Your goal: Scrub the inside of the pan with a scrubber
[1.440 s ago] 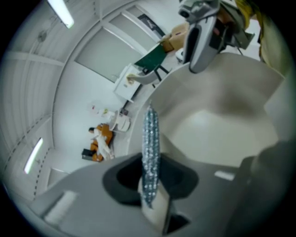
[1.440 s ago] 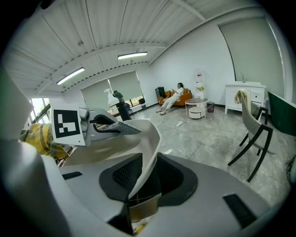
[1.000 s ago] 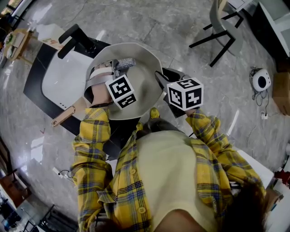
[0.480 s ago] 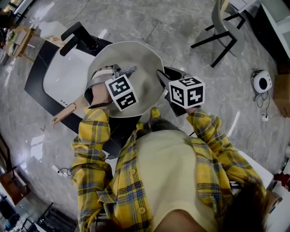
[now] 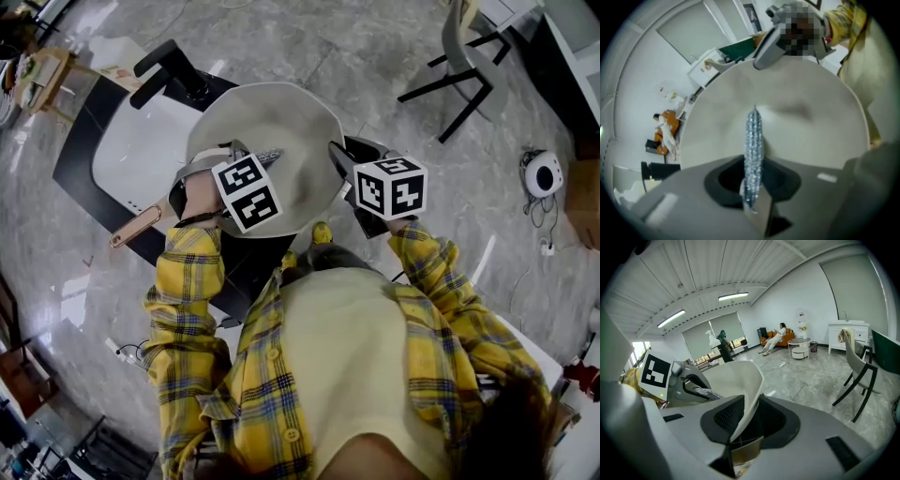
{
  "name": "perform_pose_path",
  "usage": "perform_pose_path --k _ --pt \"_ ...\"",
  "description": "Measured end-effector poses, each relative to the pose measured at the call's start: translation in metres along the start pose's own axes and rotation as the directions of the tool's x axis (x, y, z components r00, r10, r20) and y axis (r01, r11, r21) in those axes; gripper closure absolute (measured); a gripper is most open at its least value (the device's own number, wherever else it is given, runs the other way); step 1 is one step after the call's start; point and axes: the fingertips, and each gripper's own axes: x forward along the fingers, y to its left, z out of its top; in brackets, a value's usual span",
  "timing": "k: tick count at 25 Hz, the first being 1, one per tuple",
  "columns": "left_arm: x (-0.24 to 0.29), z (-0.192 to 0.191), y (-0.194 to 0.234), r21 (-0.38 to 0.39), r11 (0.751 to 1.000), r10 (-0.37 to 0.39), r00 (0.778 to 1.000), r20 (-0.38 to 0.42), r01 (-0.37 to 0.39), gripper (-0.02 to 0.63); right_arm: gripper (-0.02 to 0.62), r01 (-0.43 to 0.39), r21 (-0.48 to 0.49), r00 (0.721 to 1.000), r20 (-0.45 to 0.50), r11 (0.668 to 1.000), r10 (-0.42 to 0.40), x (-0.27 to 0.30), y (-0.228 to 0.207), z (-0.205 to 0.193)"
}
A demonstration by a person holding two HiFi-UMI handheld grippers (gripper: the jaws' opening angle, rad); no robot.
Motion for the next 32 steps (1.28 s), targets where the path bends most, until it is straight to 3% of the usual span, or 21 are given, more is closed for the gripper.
perform_pose_path --k 14,23,32 --pt "-0.017 -0.003 -0.037 0.055 0.981 -0.188 0.981 0.035 0.186 0.52 0.529 0.028 -0.007 1.0 -0.001 1.0 -0.028 0.002 0.0 0.0" --pt "-0.03 0.003 -0.065 0.147 0.929 -0.35 0.935 0.056 0.339 0.52 0.529 0.044 -0.013 0.999 0.001 0.999 -0.044 0.002 0.0 0.0" --pt "-0.038 0.007 -0.077 0.189 0.899 -0.414 0.908 0.069 0.396 0.52 0.528 0.048 -0.017 0.999 0.003 0.999 -0.048 0.001 0.0 -0.001"
